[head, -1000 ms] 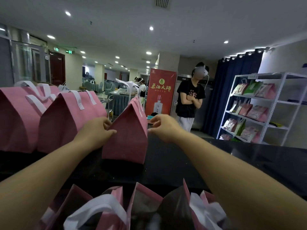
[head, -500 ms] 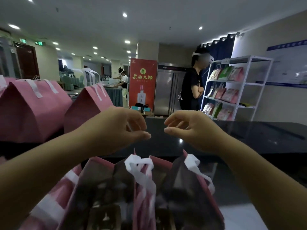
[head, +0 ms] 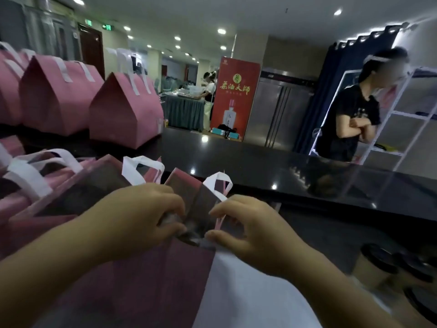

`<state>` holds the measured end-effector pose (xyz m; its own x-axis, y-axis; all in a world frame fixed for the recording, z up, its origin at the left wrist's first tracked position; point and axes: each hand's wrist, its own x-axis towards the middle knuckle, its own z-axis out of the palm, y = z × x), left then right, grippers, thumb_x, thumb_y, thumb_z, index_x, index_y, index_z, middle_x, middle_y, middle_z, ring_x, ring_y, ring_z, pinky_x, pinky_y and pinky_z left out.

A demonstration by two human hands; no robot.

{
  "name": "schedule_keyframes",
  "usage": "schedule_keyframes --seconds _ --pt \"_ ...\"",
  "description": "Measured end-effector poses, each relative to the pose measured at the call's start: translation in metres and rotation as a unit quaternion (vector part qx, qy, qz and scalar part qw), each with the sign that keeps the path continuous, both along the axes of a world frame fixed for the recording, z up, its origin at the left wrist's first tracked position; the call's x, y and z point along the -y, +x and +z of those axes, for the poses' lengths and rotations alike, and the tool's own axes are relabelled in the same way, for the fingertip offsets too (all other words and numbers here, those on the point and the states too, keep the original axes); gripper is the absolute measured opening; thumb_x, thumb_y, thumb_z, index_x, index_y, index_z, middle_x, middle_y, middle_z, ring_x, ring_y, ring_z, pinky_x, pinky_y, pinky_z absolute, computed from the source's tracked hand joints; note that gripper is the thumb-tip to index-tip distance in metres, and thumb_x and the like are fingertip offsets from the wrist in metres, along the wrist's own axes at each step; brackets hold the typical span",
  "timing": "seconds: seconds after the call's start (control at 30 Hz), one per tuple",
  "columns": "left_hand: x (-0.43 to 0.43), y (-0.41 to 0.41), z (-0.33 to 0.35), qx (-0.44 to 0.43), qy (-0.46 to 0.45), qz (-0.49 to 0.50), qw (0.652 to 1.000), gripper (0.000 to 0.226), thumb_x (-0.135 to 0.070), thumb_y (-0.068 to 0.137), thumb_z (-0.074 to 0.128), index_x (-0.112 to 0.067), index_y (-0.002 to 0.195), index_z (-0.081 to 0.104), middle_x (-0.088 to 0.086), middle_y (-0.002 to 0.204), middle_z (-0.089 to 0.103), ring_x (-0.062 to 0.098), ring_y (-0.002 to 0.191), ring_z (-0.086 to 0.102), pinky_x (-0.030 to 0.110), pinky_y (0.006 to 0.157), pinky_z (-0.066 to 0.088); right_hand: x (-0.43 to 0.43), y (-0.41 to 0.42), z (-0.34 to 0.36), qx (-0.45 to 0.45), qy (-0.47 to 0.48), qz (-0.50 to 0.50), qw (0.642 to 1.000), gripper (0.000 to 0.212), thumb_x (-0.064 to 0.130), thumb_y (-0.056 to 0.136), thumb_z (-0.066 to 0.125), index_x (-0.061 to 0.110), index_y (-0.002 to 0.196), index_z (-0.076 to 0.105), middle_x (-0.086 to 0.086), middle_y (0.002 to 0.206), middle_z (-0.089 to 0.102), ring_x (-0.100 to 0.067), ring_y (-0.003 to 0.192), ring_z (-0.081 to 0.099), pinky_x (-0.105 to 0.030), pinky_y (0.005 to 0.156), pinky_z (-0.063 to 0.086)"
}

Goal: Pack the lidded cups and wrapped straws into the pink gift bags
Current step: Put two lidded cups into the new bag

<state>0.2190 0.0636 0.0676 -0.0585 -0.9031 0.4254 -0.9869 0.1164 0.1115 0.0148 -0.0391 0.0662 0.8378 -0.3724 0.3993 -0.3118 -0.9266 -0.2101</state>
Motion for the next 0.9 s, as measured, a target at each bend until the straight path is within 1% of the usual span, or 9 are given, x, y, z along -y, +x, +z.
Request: schedule_keyframes --seconds 0.1,0.17,0.3,0.43,0.53,0.67,0.77,0.83,0.9 --pt "-0.017 -0.006 -0.018 0.029 0.006 0.021 0.999 0.022 -0.045 0.073 0.069 -0.031 0.09 0.068 -0.016 0.087 0.059 0.012 0.081 0.053 0.033 0.068 0.049 -0.01 -0.001 -0.018 -0.023 -0.025 0.017 0.999 0.046 0.054 0.083 0.059 0.029 0.122 0.056 0.01 0.116 0.055 -0.009 0.104 0.046 -0.026 0.086 0.044" --pt "-0.027 -0.006 -0.026 0.068 0.001 0.03 0.997 0.025 -0.039 0.066 0.078 -0.024 0.085 0.071 -0.009 0.082 0.063 0.02 0.074 0.055 0.037 0.063 0.052 -0.014 0.0 -0.029 -0.031 -0.034 0.017 0.999 0.044 0.051 0.084 0.06 0.026 0.121 0.057 0.008 0.116 0.054 -0.012 0.104 0.047 -0.029 0.086 0.044" --pt "-0.039 -0.002 -0.039 0.081 -0.013 0.047 0.996 0.031 -0.031 0.056 0.086 -0.018 0.08 0.072 -0.002 0.087 0.065 0.025 0.077 0.056 0.04 0.064 0.055 -0.016 -0.003 -0.044 -0.022 -0.044 -0.011 0.999 0.019 0.021 0.09 0.058 0.013 0.105 0.068 -0.001 0.105 0.059 -0.023 0.093 0.052 -0.039 0.076 0.049" --pt "-0.041 -0.001 -0.046 0.001 -0.025 0.035 0.999 0.025 -0.012 0.06 0.082 -0.017 0.082 0.071 0.009 0.107 0.057 0.026 0.082 0.056 0.04 0.065 0.054 -0.013 -0.015 -0.048 -0.005 -0.064 -0.088 0.994 0.01 0.006 0.083 0.063 0.01 0.086 0.072 -0.003 0.091 0.062 -0.027 0.081 0.056 -0.042 0.061 0.05" --pt "-0.036 -0.007 -0.051 -0.082 -0.03 0.014 0.996 0.016 -0.013 0.073 0.075 -0.018 0.087 0.07 0.001 0.1 0.052 0.017 0.076 0.057 0.036 0.067 0.053 -0.018 -0.02 -0.047 0.001 -0.087 -0.137 0.987 0.013 0.001 0.078 0.068 0.009 0.087 0.072 -0.005 0.089 0.062 -0.027 0.076 0.055 -0.041 0.057 0.05" --pt "-0.025 -0.022 -0.059 -0.154 -0.043 -0.001 0.987 0.021 -0.012 0.077 0.071 -0.016 0.098 0.068 -0.008 0.09 0.054 0.01 0.075 0.055 0.029 0.072 0.047 -0.035 -0.018 -0.048 0.038 -0.062 -0.137 0.988 0.03 0.022 0.08 0.071 0.013 0.108 0.065 -0.005 0.096 0.056 -0.025 0.082 0.054 -0.039 0.062 0.051" --pt "-0.018 -0.038 -0.061 -0.232 -0.054 -0.024 0.971 0.031 -0.011 0.08 0.067 -0.024 0.107 0.062 -0.012 0.09 0.061 0.003 0.076 0.061 0.023 0.072 0.051 -0.042 -0.011 -0.05 -0.028 0.014 -0.144 0.989 0.05 0.044 0.086 0.058 0.029 0.132 0.044 0.005 0.112 0.053 -0.016 0.098 0.053 -0.035 0.076 0.05" --pt "-0.016 -0.046 -0.062 -0.291 -0.036 -0.036 0.955 0.031 -0.013 0.085 0.061 -0.031 0.11 0.057 -0.014 0.088 0.063 0.0 0.076 0.063 0.021 0.072 0.053 -0.041 -0.008 -0.051 -0.058 0.054 -0.146 0.986 0.046 0.05 0.087 0.055 0.034 0.129 0.044 0.009 0.112 0.054 -0.013 0.1 0.055 -0.035 0.079 0.05" --pt "-0.016 -0.044 -0.063 -0.305 -0.029 -0.039 0.951 0.025 -0.013 0.088 0.056 -0.032 0.105 0.058 -0.013 0.086 0.065 0.0 0.078 0.064 0.02 0.072 0.053 -0.04 -0.008 -0.053 -0.051 0.075 -0.153 0.984 0.036 0.055 0.085 0.054 0.033 0.114 0.052 0.011 0.103 0.057 -0.012 0.093 0.056 -0.036 0.076 0.051"
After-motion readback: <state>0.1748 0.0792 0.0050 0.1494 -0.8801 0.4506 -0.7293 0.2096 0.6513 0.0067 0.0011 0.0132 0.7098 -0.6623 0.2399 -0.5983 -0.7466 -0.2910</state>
